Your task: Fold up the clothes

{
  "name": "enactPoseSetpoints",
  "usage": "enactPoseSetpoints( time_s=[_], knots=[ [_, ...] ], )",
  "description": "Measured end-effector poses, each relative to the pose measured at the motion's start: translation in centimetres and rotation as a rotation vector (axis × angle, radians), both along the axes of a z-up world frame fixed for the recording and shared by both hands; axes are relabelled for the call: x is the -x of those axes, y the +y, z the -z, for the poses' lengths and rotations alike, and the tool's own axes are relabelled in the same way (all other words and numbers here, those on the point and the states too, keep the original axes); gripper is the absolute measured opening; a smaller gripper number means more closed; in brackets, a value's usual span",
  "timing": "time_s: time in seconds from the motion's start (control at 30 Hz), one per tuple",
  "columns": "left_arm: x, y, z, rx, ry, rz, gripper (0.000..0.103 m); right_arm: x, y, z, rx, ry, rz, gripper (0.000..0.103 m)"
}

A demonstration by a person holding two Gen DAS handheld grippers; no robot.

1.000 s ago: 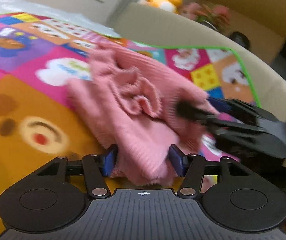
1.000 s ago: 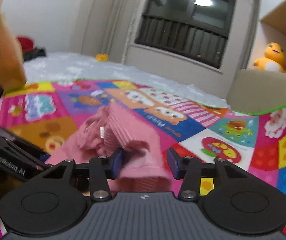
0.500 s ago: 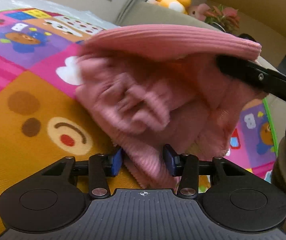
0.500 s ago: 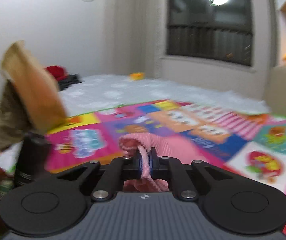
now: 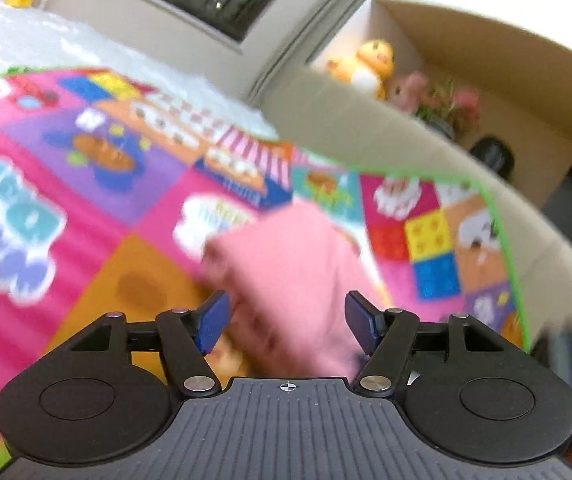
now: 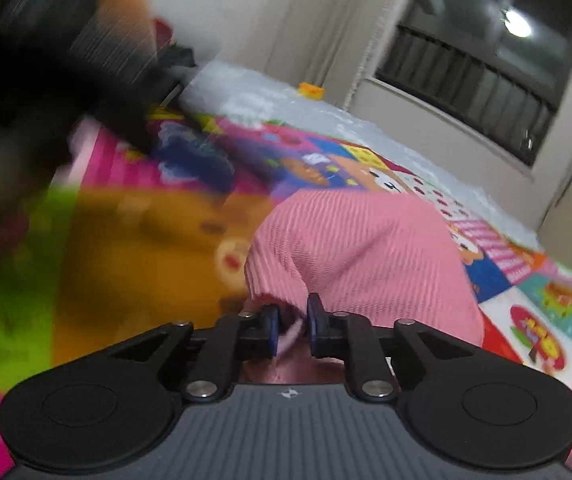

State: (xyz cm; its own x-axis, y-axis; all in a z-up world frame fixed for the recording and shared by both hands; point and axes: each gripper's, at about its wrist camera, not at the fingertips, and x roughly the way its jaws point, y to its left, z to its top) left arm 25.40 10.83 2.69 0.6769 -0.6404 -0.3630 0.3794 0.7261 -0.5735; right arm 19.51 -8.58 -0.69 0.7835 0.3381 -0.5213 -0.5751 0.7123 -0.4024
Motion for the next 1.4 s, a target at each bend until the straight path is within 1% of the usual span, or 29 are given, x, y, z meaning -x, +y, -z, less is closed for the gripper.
enactPoseSetpoints(
  time_s=[0.03,0.07,0.1,0.13,0.17,0.2,0.23,0.27,0.3,0.33,0.4,0.5,0.57,0.6,0.63,0.7,0.73,0.87,1.0,1.03,1.1,1.2,1.27,1.33,1.4],
  knots=[
    [-0.5,-0.5,-0.4,-0.003,-0.010,-0.005,0.068,0.4,0.5,0.6,0.033,-0.028,-0.005,0.016],
    [-1.1,-1.4,-0.5,-0.029,-0.013,-0.004,0.067,0.6,0.9,0.8,0.052,-0.044,-0.009,0.016],
    [-1.6,-2.5,-0.3,-0.074,-0.015,-0.004,0.065,0.7,1.0,0.8,0.057,-0.047,-0.013,0.017],
    [-2.1,-3.5,0.2,-0.135,-0.016,-0.006,0.062,0.7,0.9,0.4,0.048,-0.038,-0.019,0.018],
    [-2.4,-4.3,1.0,-0.200,-0.013,-0.009,0.064,0.7,0.2,-0.3,0.018,-0.016,-0.021,0.020],
    [-2.6,-4.4,1.7,-0.205,-0.005,-0.011,0.065,0.6,-0.9,-1.2,-0.024,0.011,-0.018,0.027],
    [-2.8,-4.5,2.5,-0.205,0.004,-0.014,0.067,0.5,-2.0,-2.1,-0.067,0.038,-0.015,0.043],
    [-2.8,-4.1,2.8,-0.187,0.008,-0.018,0.069,0.5,-3.0,-3.0,-0.109,0.065,-0.012,0.055],
    [-2.8,-3.8,3.1,-0.167,0.012,-0.023,0.070,0.4,-4.1,-3.9,-0.151,0.092,-0.010,0.075],
    [-2.8,-3.4,3.4,-0.147,0.016,-0.028,0.071,0.1,-4.8,-4.1,-0.169,0.105,0.007,0.084],
    [-2.8,-3.4,3.7,-0.148,0.012,-0.031,0.074,-1.1,-5.5,-3.0,-0.159,0.108,0.066,0.086],
    [-2.7,-3.5,3.8,-0.155,0.003,-0.038,0.078,-2.9,-6.7,-1.5,-0.143,0.111,0.154,0.093],
    [-2.7,-3.5,3.8,-0.160,-0.003,-0.042,0.080,-4.1,-7.4,-0.5,-0.133,0.113,0.213,0.093],
    [-2.7,-3.7,3.9,-0.167,-0.005,-0.033,0.081,-4.7,-7.8,0.0,-0.128,0.115,0.242,0.095],
    [-2.6,-3.8,3.9,-0.174,-0.007,-0.023,0.084,-5.3,-8.2,0.6,-0.123,0.116,0.271,0.102],
    [-2.4,-4.4,3.8,-0.208,-0.027,-0.023,0.084,-5.8,-8.8,0.5,-0.157,0.137,0.304,0.103],
    [-2.4,-4.4,3.7,-0.211,-0.032,-0.021,0.084,-5.8,-8.9,0.2,-0.174,0.140,0.304,0.103],
    [-2.7,-3.9,4.1,-0.176,-0.012,-0.021,0.084,-4.8,-8.4,-1.3,-0.218,0.106,0.259,0.102],
    [-2.7,-3.8,4.0,-0.170,-0.008,-0.023,0.085,-3.9,-8.0,-2.9,-0.262,0.072,0.213,0.102],
    [-2.8,-3.8,4.0,-0.168,-0.007,-0.024,0.085,-4.1,-7.5,-2.8,-0.244,0.062,0.215,0.102],
    [-2.8,-3.7,3.9,-0.165,-0.004,-0.026,0.085,-5.3,-6.1,-2.0,-0.157,0.038,0.243,0.102],
    [-1.6,-3.3,2.6,-0.181,-0.027,-0.060,0.083,-7.1,-5.6,0.2,-0.099,0.056,0.267,0.103],
    [-0.4,-3.0,1.3,-0.149,-0.070,-0.050,0.083,-7.7,-6.1,0.4,-0.126,0.089,0.283,0.103],
    [0.4,-2.8,-0.2,-0.069,-0.108,-0.010,0.083,-7.6,-6.4,0.5,-0.145,0.091,0.288,0.103],
    [0.1,-3.5,-1.2,0.014,-0.117,0.049,0.083,-7.3,-6.5,0.7,-0.153,0.081,0.289,0.103]
  ],
)
